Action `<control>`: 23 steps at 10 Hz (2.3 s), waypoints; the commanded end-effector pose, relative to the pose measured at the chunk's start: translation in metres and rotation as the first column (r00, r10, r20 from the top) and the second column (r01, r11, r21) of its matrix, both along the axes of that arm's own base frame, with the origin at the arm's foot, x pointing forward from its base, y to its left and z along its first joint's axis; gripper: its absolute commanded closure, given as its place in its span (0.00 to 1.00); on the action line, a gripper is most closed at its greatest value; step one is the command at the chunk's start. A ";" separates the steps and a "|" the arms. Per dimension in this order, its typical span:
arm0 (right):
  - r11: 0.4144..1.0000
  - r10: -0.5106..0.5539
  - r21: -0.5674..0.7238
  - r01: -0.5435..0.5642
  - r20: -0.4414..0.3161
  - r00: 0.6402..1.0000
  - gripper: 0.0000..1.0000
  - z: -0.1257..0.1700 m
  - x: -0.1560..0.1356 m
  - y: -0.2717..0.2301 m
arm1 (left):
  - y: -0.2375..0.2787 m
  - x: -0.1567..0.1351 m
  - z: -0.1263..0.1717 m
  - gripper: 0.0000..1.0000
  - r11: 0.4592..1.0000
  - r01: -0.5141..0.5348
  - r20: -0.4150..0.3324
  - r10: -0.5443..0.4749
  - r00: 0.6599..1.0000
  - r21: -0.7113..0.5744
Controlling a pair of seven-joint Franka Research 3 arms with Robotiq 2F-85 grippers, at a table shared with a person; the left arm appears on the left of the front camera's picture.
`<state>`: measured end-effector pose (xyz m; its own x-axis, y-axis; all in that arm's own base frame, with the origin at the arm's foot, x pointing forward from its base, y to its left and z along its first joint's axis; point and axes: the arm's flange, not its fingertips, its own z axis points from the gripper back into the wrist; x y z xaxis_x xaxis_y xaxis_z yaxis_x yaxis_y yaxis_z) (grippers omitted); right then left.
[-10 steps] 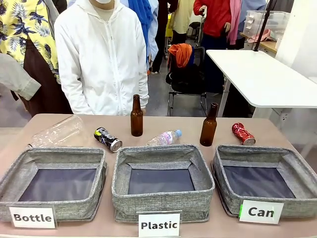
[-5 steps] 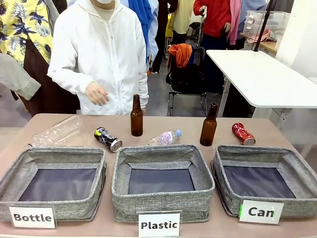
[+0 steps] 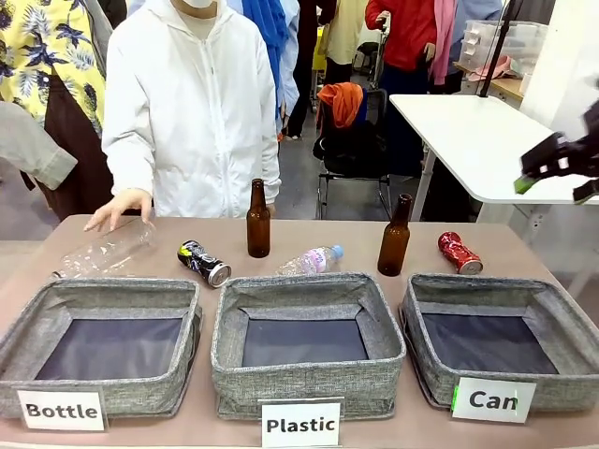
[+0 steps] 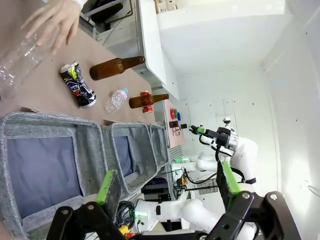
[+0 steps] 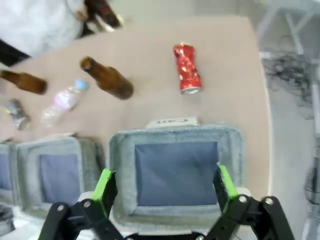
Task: Sort the can waste into the basket.
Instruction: Pick up the can waste from the table and place it in the right Fabric basket.
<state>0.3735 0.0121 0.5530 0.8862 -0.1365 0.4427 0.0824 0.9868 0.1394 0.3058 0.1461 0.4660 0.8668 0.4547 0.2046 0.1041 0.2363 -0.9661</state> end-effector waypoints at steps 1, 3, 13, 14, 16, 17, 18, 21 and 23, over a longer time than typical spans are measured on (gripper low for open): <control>0.998 0.009 -0.064 -0.015 -0.105 0.994 0.00 0.002 0.023 0.003 | 0.001 -0.002 0.000 0.00 1.000 0.011 0.019 -0.011 1.000 0.007; 0.999 -0.045 0.025 0.045 0.011 0.999 0.00 0.008 -0.004 -0.017 | 0.001 -0.002 0.000 0.00 1.000 0.011 0.019 -0.011 1.000 0.007; 0.997 -0.020 -0.076 0.000 -0.256 0.966 0.00 -0.106 0.156 0.010 | 0.001 -0.002 0.000 0.00 1.000 0.011 0.019 -0.011 1.000 0.007; 0.996 -0.051 -0.081 0.031 -0.266 0.963 0.00 -0.125 0.173 0.006 | 0.001 -0.002 0.000 0.00 1.000 0.011 0.019 -0.011 1.000 0.007; 0.995 -0.093 -0.043 0.085 -0.255 0.962 0.00 -0.158 0.205 0.003 | 0.001 -0.002 0.000 0.00 1.000 0.011 0.019 -0.011 1.000 0.007; 0.993 -0.120 -0.032 0.115 -0.228 0.966 0.00 -0.178 0.220 -0.001 | 0.001 -0.002 0.000 0.00 1.000 0.011 0.019 -0.011 1.000 0.007; 0.991 -0.135 -0.037 0.130 -0.225 0.965 0.00 -0.193 0.227 -0.004 | 0.001 -0.002 0.000 0.00 1.000 0.011 0.019 -0.011 1.000 0.007; 0.985 -0.168 -0.069 0.155 -0.267 0.949 0.00 -0.225 0.252 -0.009 | 0.001 -0.002 0.000 0.00 1.000 0.011 0.019 -0.011 1.000 0.007; 0.979 -0.199 -0.083 0.184 -0.260 0.945 0.00 -0.239 0.259 -0.009 | 0.001 -0.002 0.000 0.00 1.000 0.011 0.019 -0.011 1.000 0.007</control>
<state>0.6243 -0.0043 0.3131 0.9457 -0.2641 0.1894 0.2552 0.9643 0.0705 0.3059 0.1465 0.4656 0.8669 0.4543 0.2050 0.1046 0.2364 -0.9660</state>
